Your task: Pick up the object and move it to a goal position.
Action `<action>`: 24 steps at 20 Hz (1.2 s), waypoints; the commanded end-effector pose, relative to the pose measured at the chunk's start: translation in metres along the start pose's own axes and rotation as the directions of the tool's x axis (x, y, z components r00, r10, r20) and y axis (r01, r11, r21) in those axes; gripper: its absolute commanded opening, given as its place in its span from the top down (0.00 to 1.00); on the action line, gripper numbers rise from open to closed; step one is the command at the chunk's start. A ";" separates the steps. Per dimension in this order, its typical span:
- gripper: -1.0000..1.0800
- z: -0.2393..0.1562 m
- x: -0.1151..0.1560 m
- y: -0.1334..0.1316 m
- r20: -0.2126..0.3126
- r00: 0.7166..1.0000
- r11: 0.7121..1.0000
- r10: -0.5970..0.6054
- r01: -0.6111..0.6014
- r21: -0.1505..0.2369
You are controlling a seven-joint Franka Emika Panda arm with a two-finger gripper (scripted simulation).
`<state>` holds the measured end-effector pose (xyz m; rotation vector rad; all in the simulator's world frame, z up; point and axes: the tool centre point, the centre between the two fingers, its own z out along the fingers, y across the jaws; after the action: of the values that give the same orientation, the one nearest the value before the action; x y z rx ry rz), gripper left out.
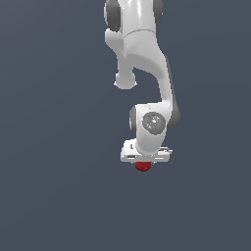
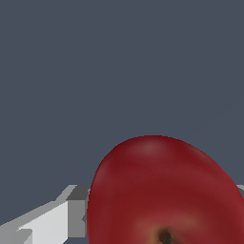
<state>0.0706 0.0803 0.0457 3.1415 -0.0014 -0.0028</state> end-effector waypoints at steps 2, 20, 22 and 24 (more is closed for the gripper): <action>1.00 0.000 -0.001 0.003 0.000 1.000 1.000 0.000 0.000 0.000; 1.00 -0.006 -0.034 0.166 -0.001 1.000 1.000 0.001 -0.001 0.000; 1.00 -0.006 -0.038 0.188 -0.001 1.000 1.000 0.001 -0.001 0.000; 1.00 -0.007 -0.042 0.209 -0.001 1.000 1.000 0.001 -0.001 0.000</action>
<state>0.0306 -0.1126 0.0507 3.1416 -0.0048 -0.0053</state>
